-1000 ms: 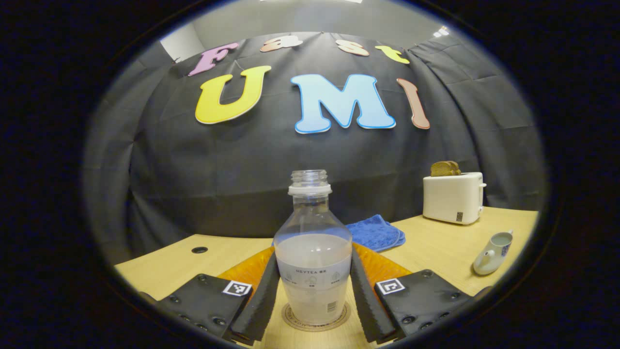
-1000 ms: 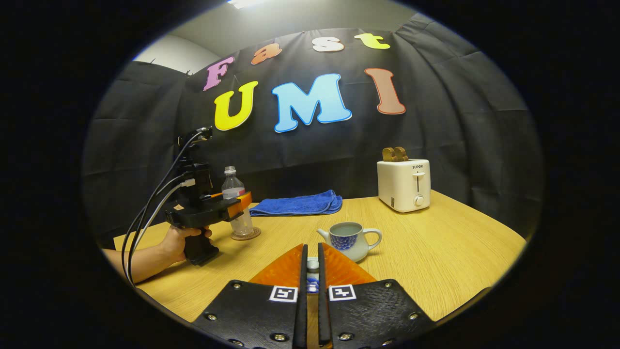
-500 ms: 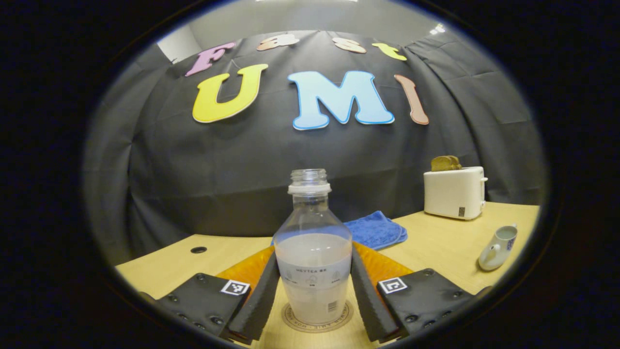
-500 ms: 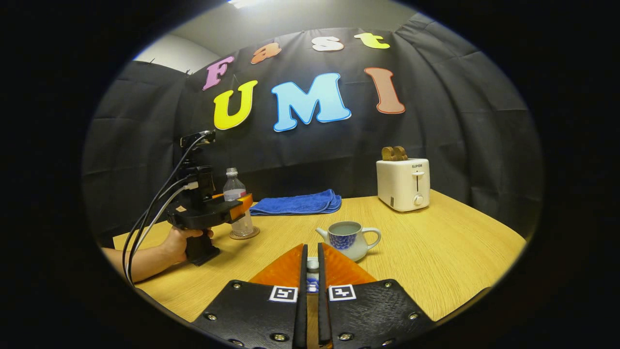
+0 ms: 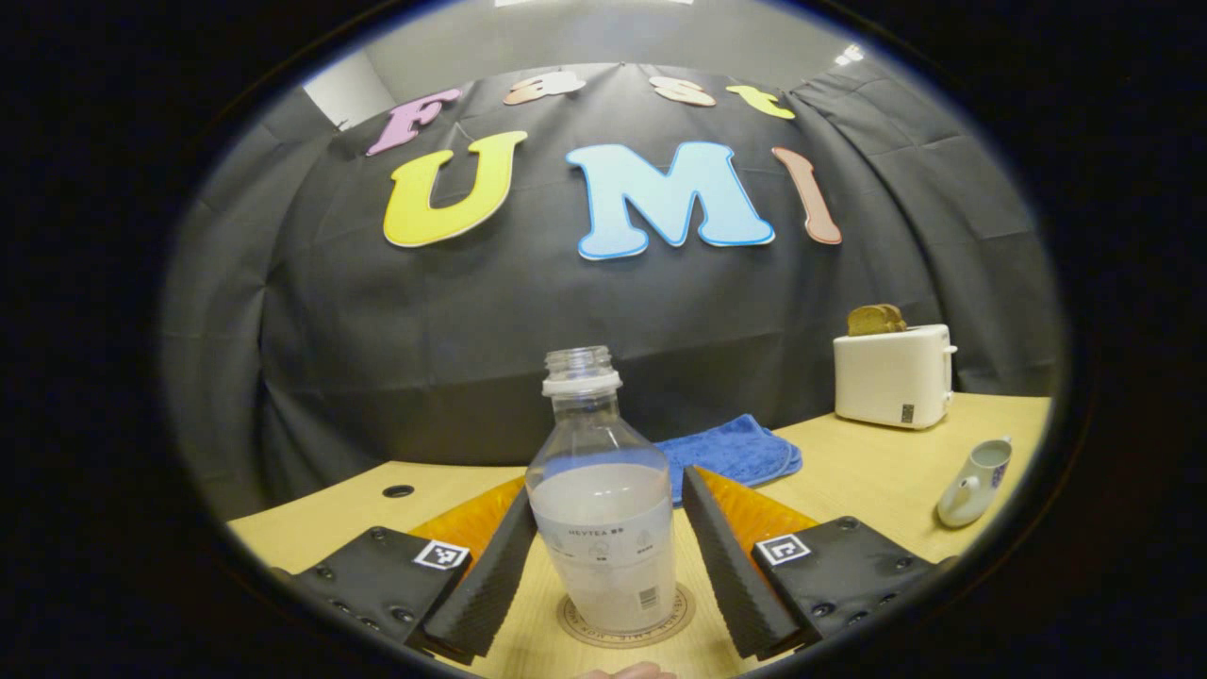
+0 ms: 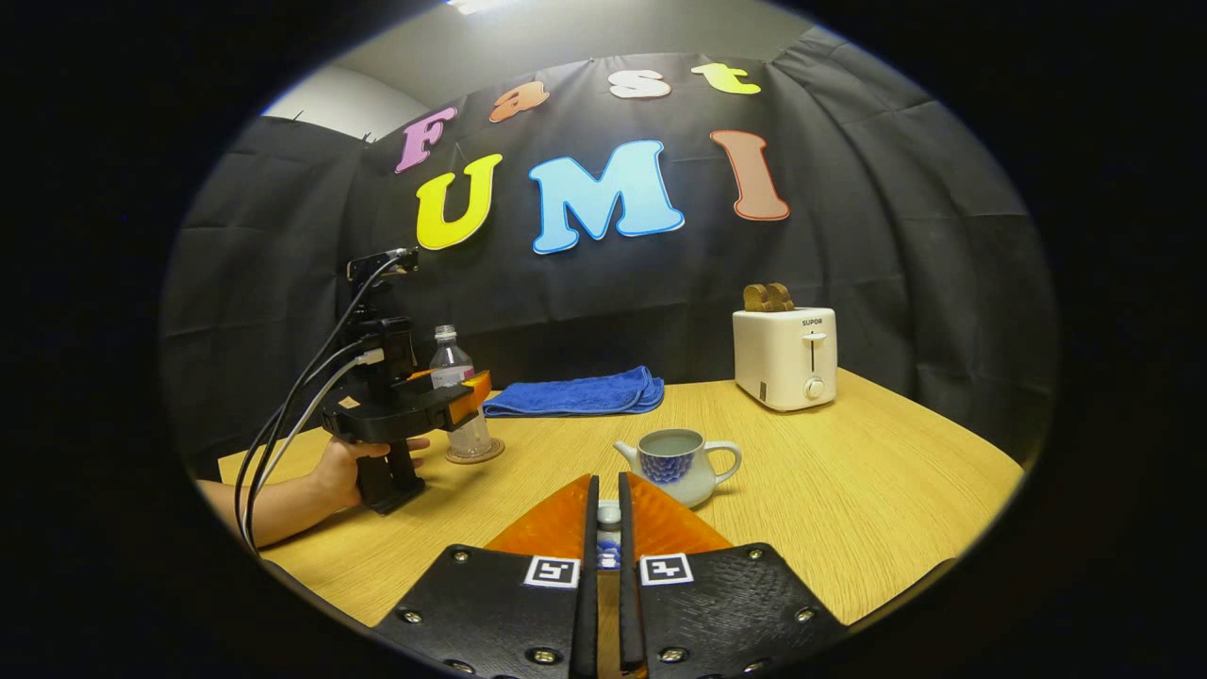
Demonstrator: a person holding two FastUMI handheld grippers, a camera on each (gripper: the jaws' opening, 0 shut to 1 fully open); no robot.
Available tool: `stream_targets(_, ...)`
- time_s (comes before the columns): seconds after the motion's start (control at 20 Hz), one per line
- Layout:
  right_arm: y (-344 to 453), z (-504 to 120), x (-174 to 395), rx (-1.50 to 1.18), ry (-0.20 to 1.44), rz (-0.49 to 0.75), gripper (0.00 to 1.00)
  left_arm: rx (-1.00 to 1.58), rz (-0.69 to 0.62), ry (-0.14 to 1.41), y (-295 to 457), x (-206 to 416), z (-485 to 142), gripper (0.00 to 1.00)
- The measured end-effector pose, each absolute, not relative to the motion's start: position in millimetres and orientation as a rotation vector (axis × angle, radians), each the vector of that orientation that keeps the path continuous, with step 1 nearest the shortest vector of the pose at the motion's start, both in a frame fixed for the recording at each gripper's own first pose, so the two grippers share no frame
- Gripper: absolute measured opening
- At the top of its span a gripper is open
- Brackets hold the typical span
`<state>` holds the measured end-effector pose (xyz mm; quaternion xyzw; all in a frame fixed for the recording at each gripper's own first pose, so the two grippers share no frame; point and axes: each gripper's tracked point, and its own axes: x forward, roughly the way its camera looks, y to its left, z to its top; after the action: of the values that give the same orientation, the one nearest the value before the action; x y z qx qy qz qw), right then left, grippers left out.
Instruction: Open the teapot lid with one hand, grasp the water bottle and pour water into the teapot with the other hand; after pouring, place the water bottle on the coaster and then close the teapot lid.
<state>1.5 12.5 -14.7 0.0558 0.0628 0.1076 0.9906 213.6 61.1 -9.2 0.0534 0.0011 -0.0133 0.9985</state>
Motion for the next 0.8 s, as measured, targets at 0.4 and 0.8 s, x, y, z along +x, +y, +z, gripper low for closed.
stream_targets(0.4,12,-9,-2,0.106,0.113,0.211,0.09,0.134,-0.024,-0.042,56,199,7,1.0)
stream_targets(0.8,15,-9,-3,0.086,0.112,0.212,0.09,0.12,-0.028,-0.087,65,197,25,1.0)
